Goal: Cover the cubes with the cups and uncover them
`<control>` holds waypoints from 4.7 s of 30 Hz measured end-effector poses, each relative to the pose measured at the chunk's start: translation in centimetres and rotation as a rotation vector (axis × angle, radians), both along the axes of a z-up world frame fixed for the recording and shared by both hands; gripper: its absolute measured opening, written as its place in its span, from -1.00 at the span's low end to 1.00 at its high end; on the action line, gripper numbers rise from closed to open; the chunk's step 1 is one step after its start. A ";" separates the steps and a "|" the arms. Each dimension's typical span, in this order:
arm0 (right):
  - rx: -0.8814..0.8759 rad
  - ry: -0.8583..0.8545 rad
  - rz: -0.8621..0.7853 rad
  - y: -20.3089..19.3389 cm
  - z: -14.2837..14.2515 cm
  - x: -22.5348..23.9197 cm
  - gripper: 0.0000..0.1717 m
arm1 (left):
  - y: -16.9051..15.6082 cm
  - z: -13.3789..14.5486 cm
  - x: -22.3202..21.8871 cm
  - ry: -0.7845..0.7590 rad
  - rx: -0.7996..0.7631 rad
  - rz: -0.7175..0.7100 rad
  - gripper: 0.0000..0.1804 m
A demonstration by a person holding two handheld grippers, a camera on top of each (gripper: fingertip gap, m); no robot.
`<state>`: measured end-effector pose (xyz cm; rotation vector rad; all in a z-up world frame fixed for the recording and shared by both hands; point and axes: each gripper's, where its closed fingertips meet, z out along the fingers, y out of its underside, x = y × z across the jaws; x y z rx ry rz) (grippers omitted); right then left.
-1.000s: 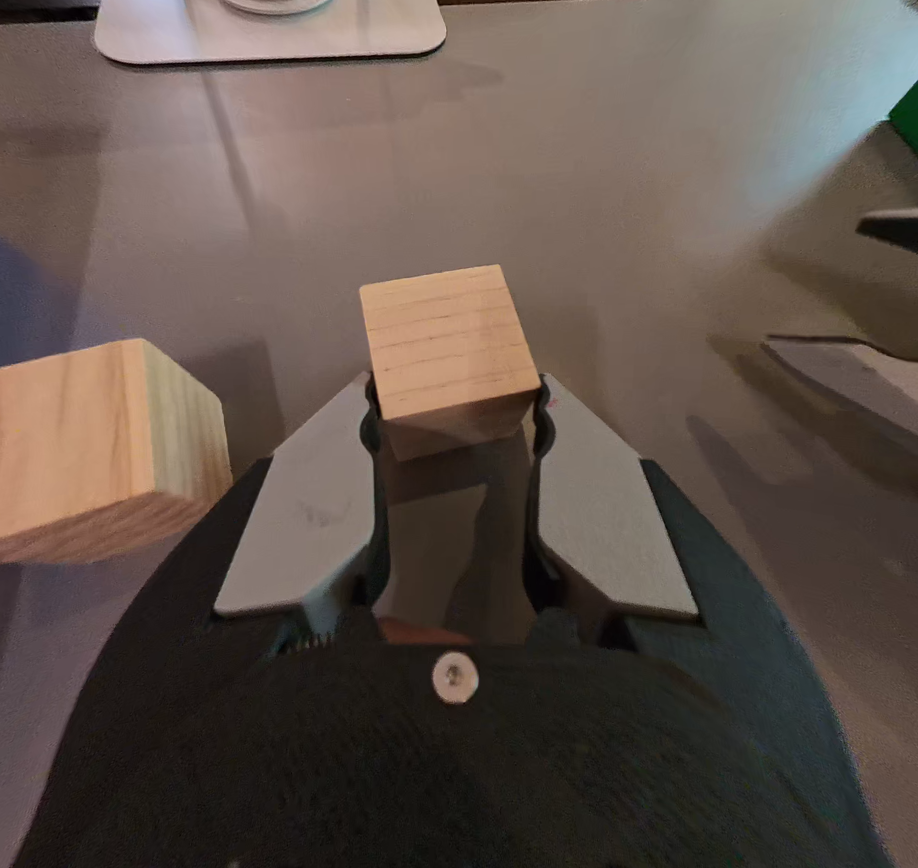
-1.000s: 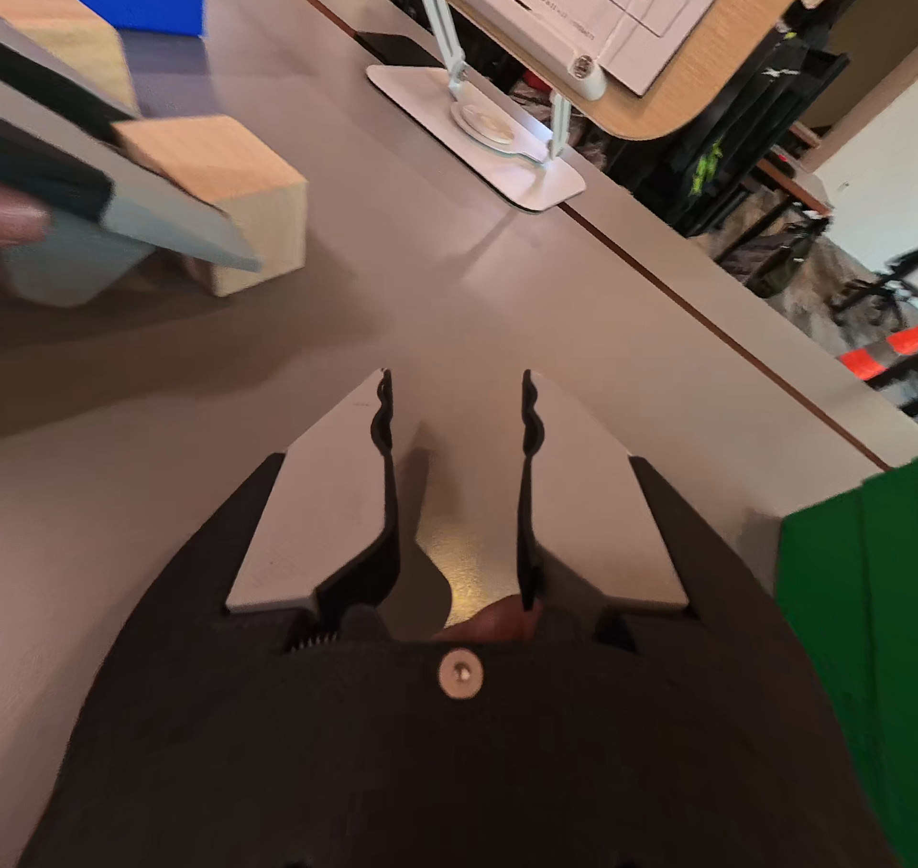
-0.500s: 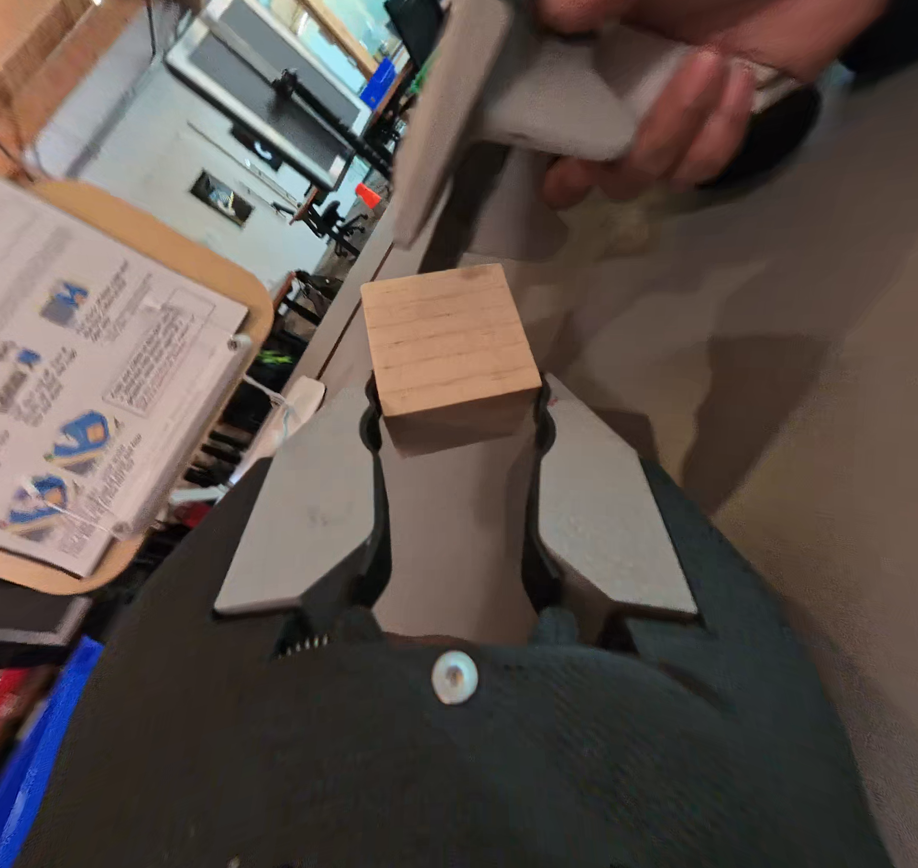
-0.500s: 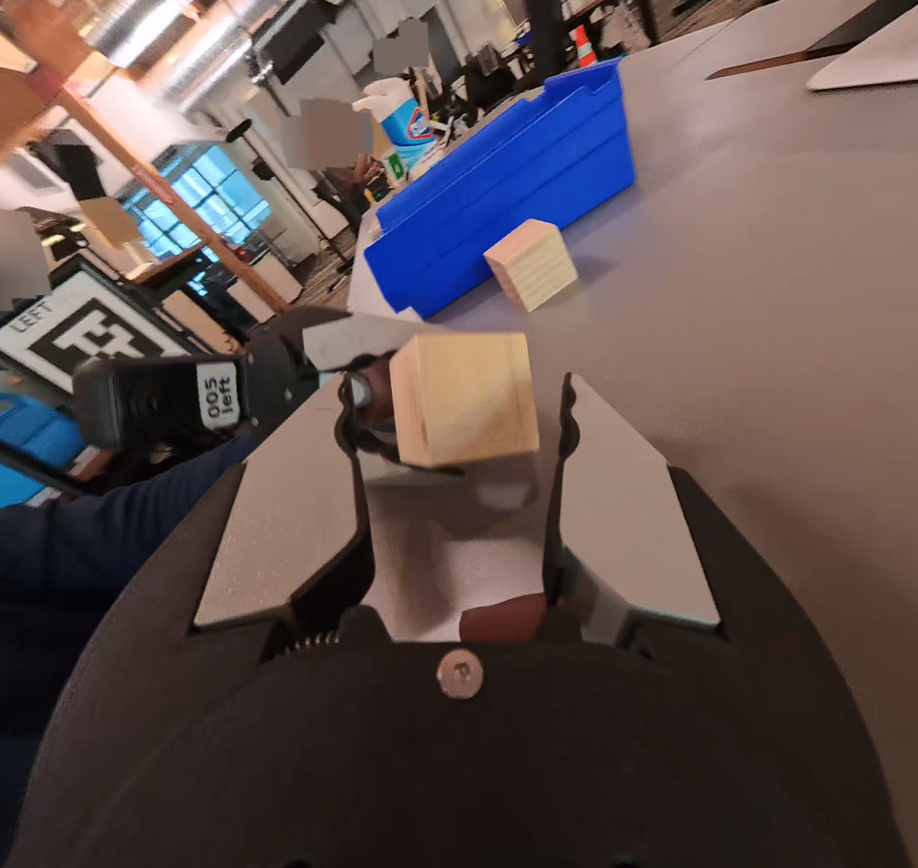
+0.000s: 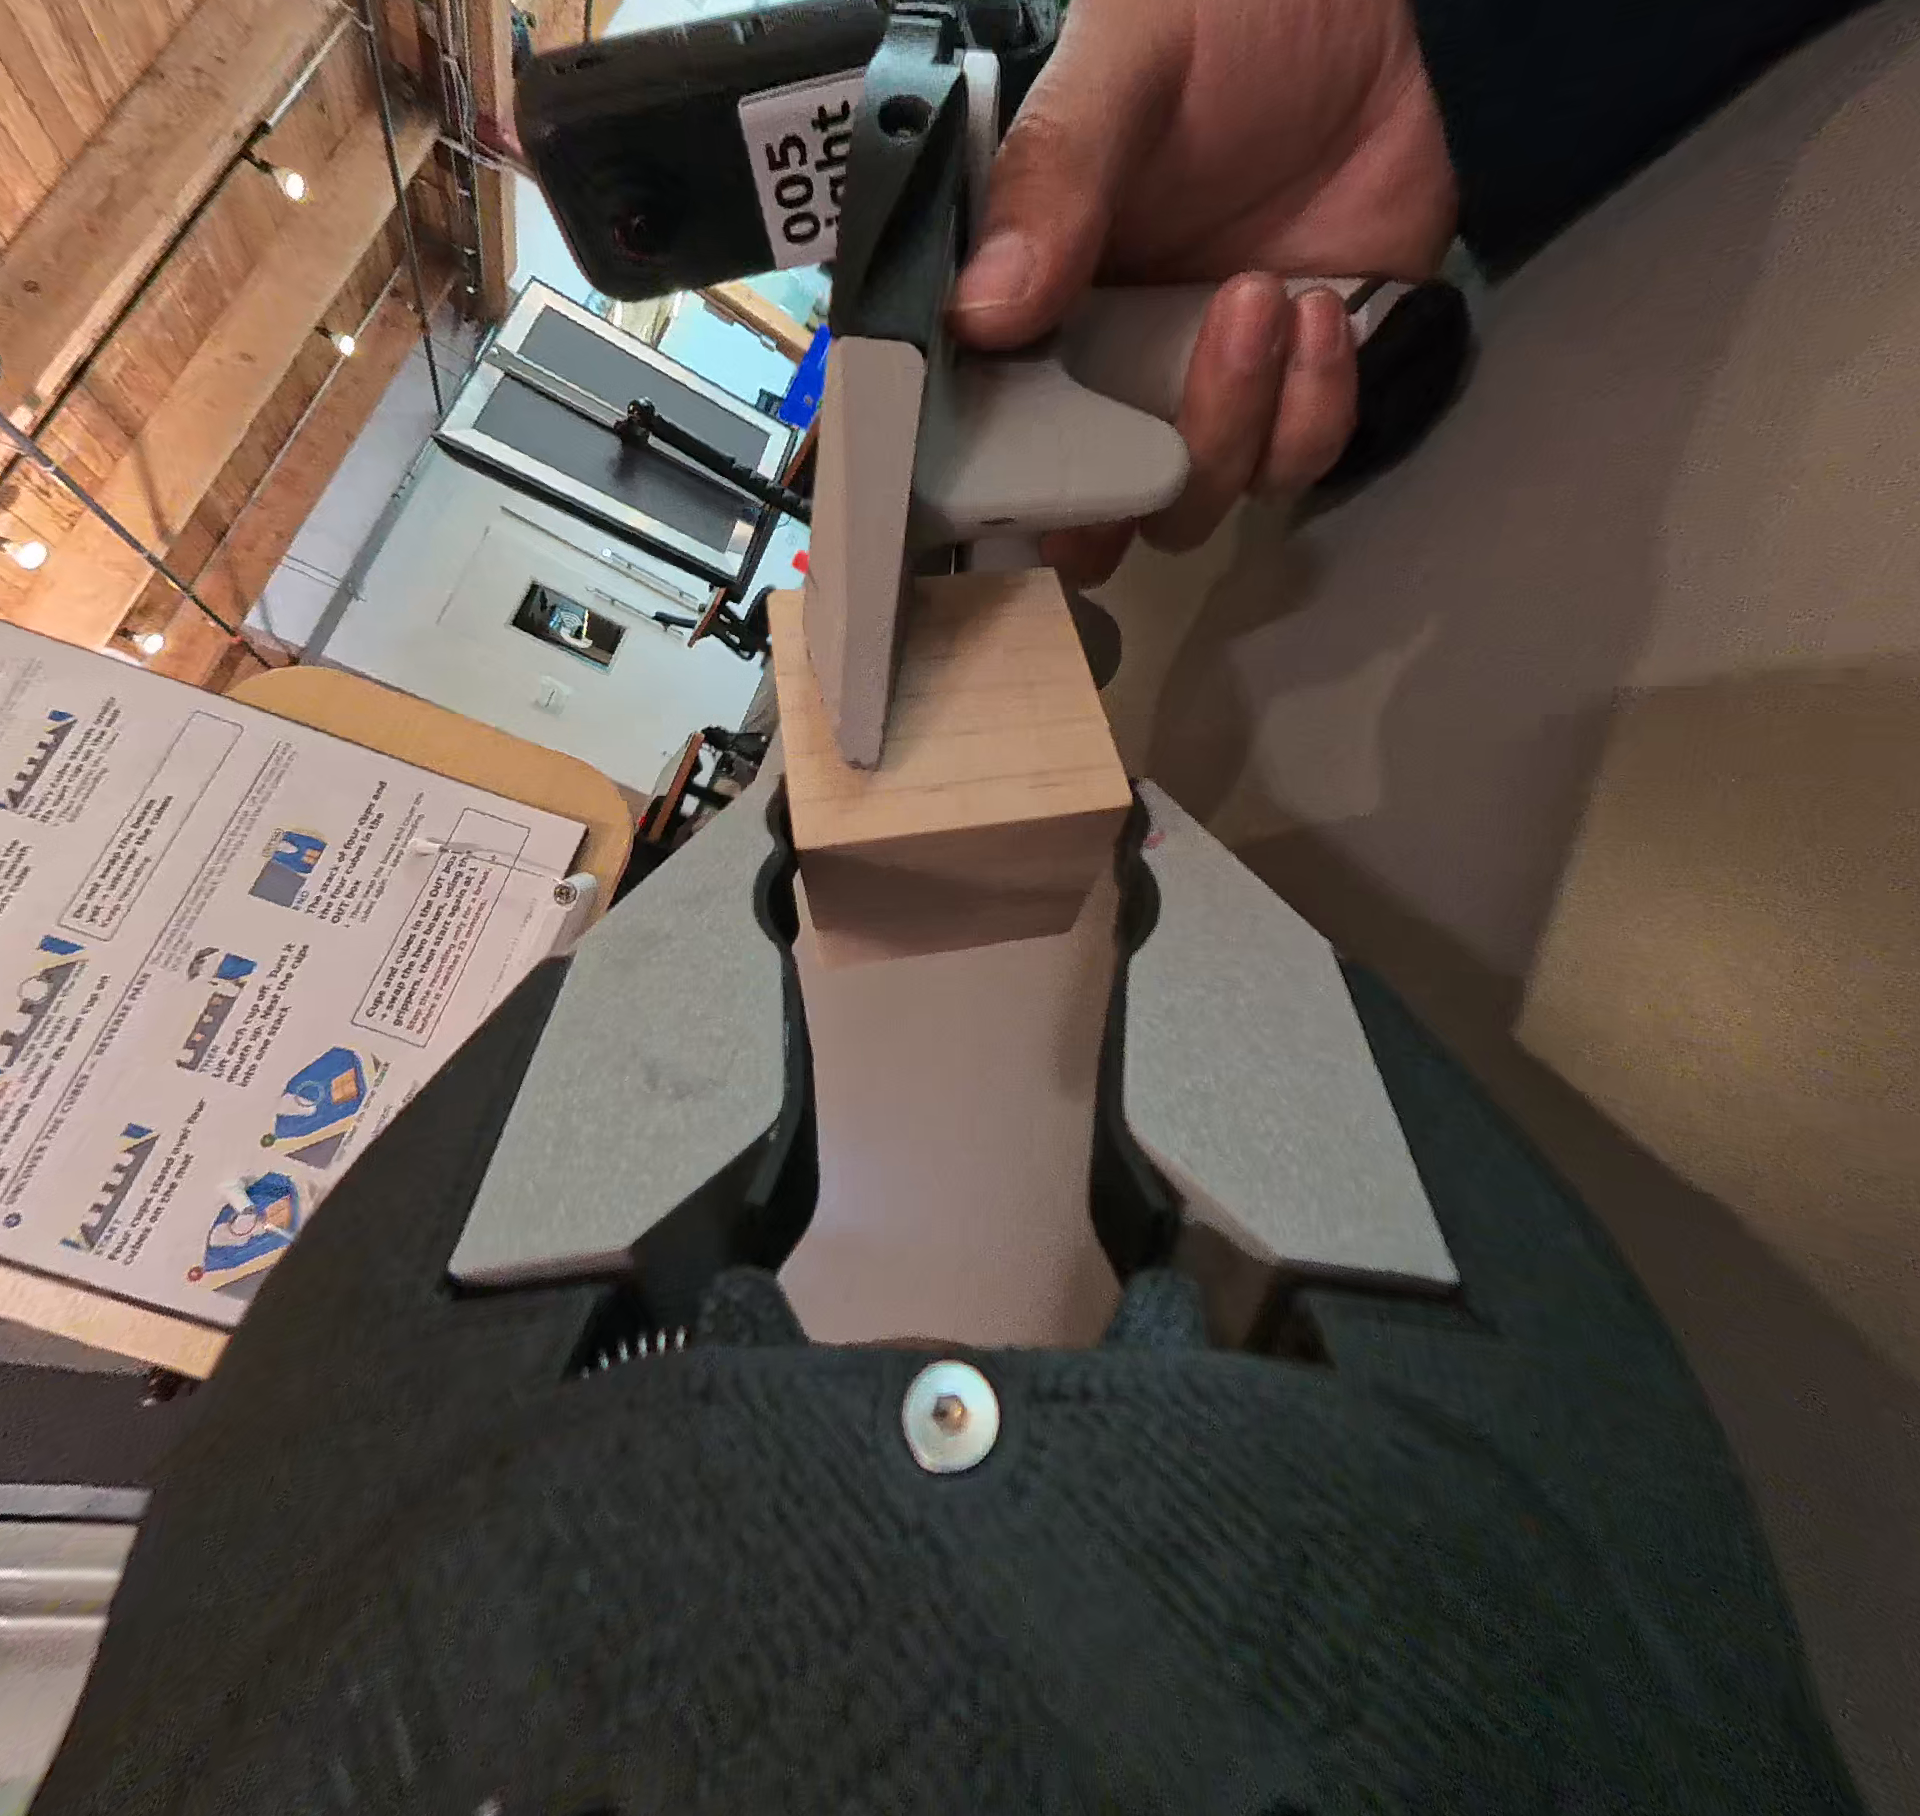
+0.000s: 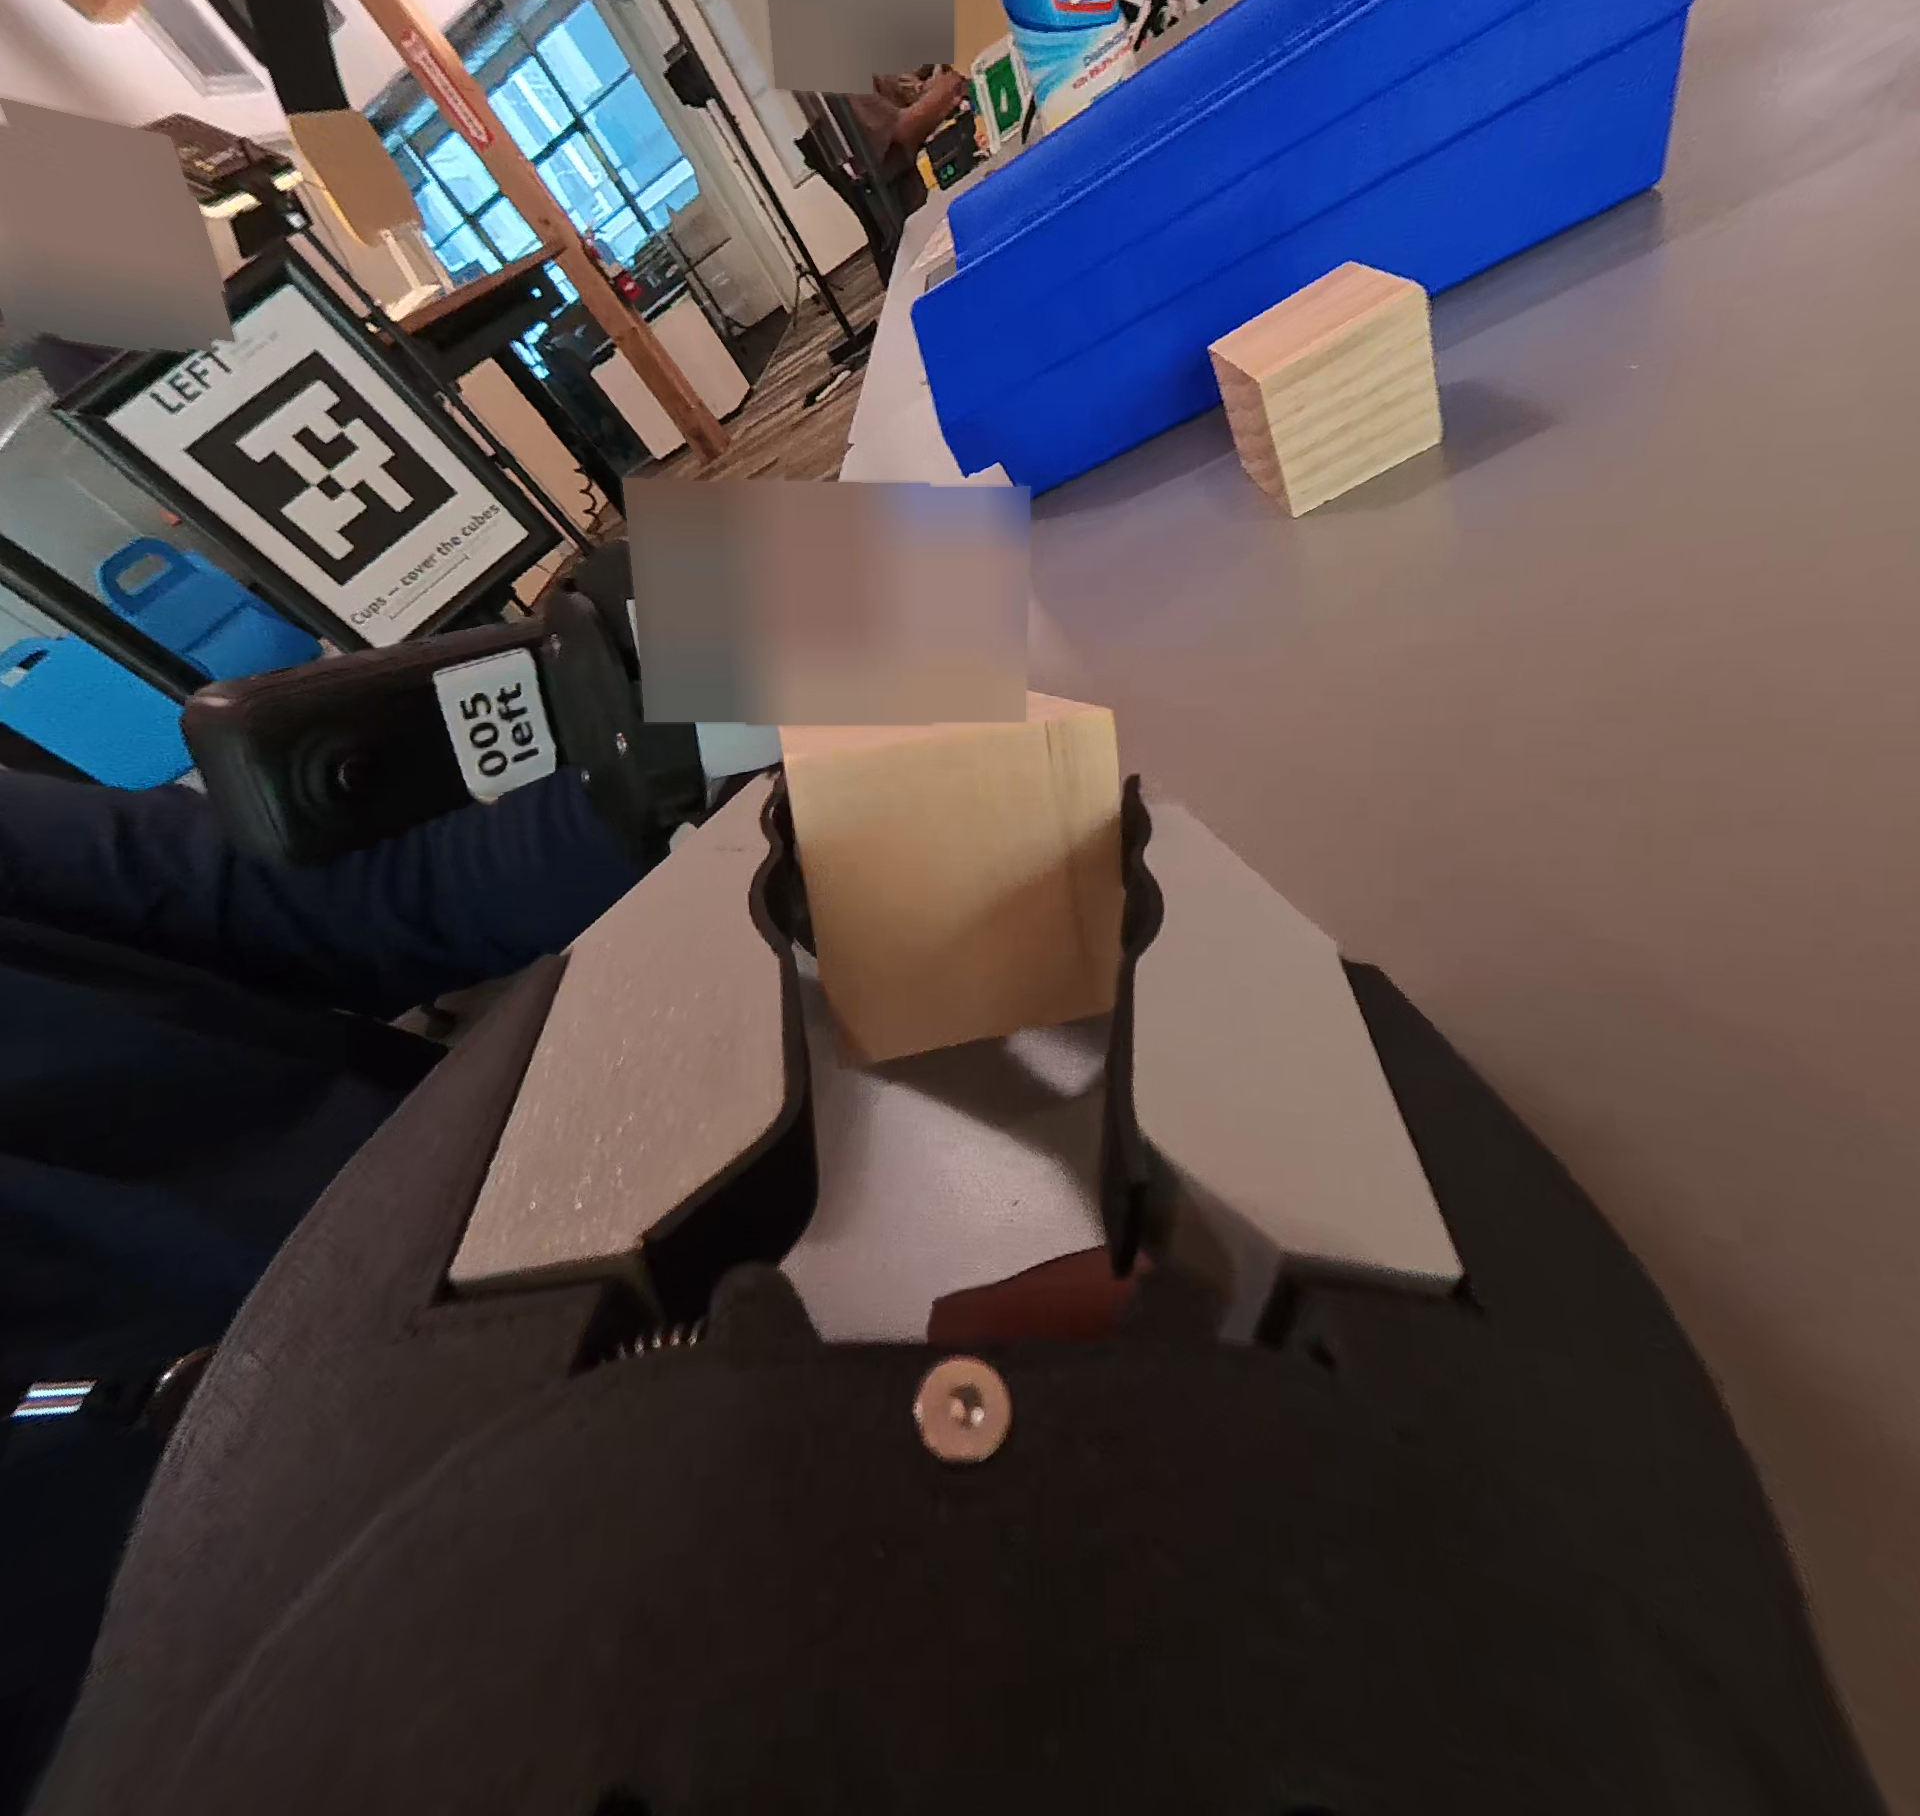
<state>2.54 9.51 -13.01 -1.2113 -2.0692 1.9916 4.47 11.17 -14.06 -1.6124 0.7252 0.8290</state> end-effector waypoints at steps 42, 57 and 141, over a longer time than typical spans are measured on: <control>0.044 0.028 0.143 -1.2 0.3 2.5 -0.33 | -1.0 0.7 2.4 0.002 0.108 -0.137 -0.35; 0.013 0.125 -0.048 1.3 2.5 0.5 -0.35 | -1.2 2.1 -0.5 -0.056 0.186 0.019 -0.54; 0.246 0.051 -0.512 6.3 -0.9 -6.4 -0.23 | -2.6 1.6 -13.3 -0.444 0.093 0.387 -0.27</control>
